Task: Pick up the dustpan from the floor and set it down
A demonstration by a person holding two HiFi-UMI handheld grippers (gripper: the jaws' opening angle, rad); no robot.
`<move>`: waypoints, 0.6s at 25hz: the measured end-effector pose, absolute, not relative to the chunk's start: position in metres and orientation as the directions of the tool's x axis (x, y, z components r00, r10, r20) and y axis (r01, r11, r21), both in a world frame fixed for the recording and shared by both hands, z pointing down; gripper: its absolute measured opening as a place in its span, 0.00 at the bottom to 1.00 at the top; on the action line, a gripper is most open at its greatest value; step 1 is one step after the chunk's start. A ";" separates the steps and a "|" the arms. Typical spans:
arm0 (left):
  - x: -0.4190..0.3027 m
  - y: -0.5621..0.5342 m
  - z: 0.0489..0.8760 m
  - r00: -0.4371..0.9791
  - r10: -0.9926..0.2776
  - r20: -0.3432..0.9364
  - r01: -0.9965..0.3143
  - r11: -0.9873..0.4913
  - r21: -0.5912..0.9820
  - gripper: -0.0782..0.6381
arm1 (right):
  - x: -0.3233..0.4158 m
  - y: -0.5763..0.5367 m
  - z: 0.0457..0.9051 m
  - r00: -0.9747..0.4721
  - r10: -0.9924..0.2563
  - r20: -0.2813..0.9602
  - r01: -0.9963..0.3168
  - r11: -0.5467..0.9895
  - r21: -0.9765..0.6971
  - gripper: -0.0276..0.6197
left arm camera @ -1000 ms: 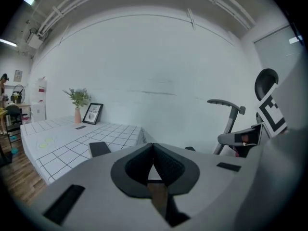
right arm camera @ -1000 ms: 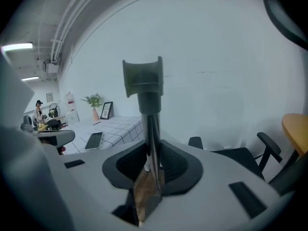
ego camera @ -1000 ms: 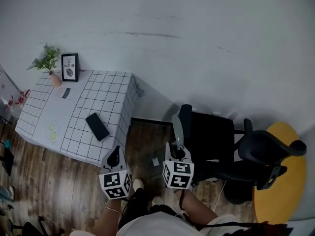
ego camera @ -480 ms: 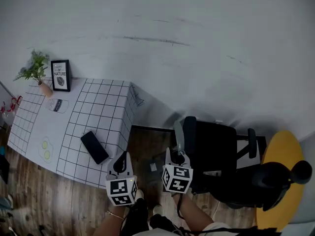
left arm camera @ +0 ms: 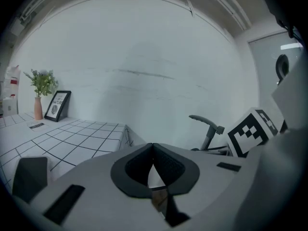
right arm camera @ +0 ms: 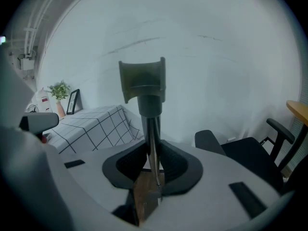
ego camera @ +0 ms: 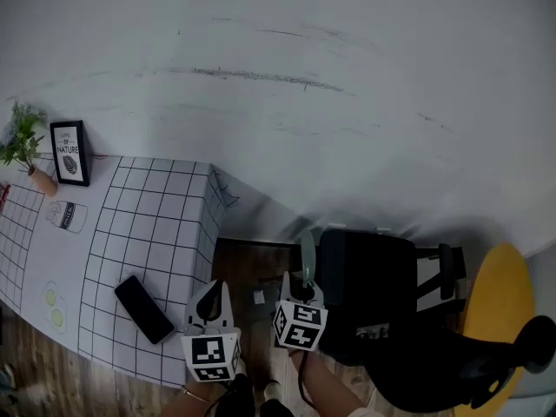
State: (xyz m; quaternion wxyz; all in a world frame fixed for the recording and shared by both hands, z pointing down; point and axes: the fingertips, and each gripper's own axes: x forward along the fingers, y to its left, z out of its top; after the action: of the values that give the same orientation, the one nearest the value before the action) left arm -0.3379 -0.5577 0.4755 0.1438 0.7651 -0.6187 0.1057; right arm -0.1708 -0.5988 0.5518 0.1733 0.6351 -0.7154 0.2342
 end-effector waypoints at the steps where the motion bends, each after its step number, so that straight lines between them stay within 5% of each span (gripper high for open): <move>1: -0.337 -0.564 0.483 0.212 -0.913 0.350 -0.977 -0.194 0.088 0.13 | -0.171 -0.607 0.559 -0.129 -0.827 0.546 -0.990 0.081 -0.111 0.20; 15: -0.352 -0.621 0.533 0.231 -0.909 0.347 -0.968 -0.177 0.180 0.13 | -0.168 -0.697 0.645 -0.059 -0.812 0.581 -0.997 0.020 -0.074 0.20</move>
State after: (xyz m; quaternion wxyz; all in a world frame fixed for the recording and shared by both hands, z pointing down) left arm -0.3516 -0.6213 0.5333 0.1829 0.7629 -0.6149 0.0802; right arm -0.1682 -0.6973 0.6447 0.1936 0.6579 -0.6873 0.2394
